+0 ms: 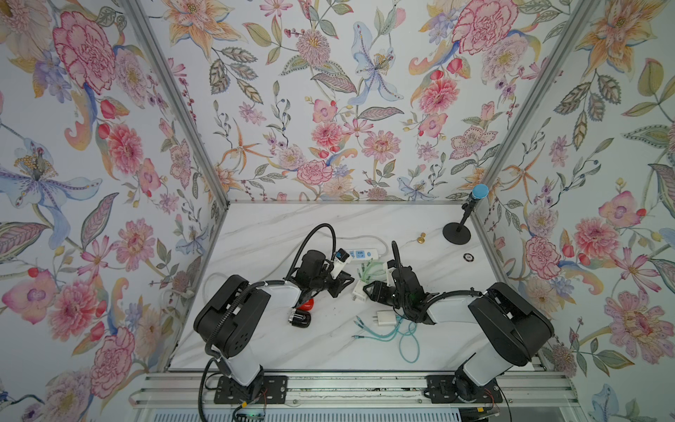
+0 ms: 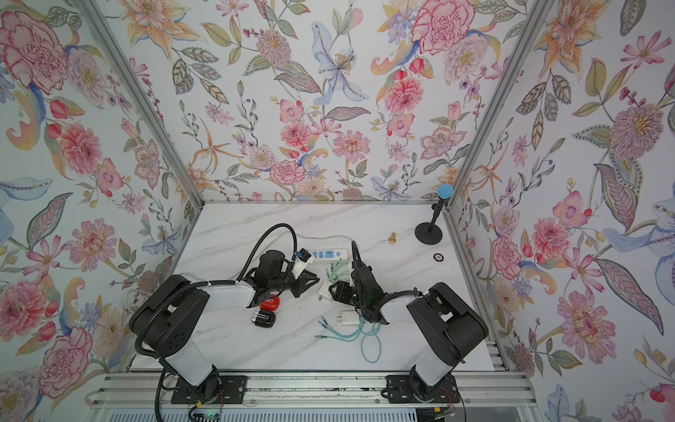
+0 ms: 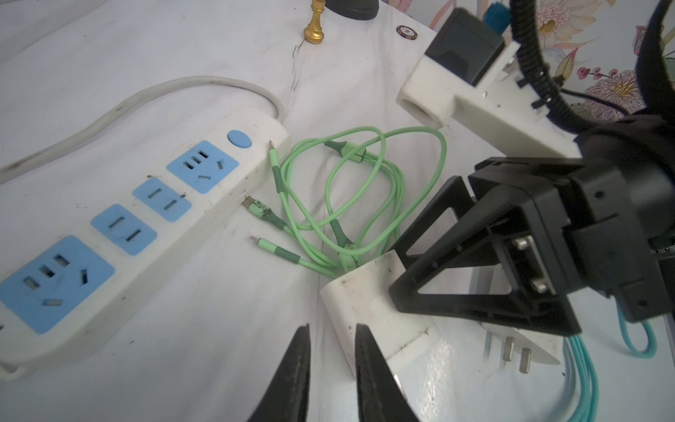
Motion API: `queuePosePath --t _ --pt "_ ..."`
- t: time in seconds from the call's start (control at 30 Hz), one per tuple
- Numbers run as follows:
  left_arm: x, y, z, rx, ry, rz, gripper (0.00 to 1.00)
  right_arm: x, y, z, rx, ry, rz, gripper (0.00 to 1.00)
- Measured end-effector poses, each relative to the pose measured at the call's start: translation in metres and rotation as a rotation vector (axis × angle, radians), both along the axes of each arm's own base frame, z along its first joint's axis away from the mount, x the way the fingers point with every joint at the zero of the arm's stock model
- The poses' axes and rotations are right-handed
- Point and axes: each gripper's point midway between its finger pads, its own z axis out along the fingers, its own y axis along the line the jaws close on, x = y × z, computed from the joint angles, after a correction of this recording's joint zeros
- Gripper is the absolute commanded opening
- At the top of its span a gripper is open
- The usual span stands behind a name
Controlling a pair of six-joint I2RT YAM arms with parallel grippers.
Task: Charge the electric shaver
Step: Adjust the plug at the center of the board.
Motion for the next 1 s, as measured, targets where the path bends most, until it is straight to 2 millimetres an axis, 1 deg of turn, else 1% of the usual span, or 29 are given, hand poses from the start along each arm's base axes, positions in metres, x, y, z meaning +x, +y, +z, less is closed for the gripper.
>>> queuePosePath --t 0.2,0.33,0.43,0.53,0.7,1.0 --pt "-0.002 0.003 -0.011 0.029 0.016 0.012 0.20 0.002 0.001 0.000 0.012 0.005 -0.011 0.55" --pt "-0.008 0.001 -0.026 0.062 0.037 -0.001 0.20 0.004 0.003 0.000 0.022 0.005 -0.016 0.56" --pt "-0.012 -0.001 -0.033 0.074 0.054 -0.010 0.19 0.007 0.005 0.000 0.035 0.000 -0.021 0.55" --pt "-0.012 -0.002 -0.032 0.071 0.050 -0.012 0.19 0.009 0.007 0.000 0.054 -0.003 -0.025 0.55" --pt "-0.009 -0.004 -0.031 0.064 0.042 -0.012 0.19 0.011 0.012 -0.001 0.085 -0.006 -0.024 0.51" --pt "-0.002 -0.010 -0.031 0.036 0.024 -0.008 0.19 0.013 0.019 0.000 0.139 -0.020 -0.016 0.52"
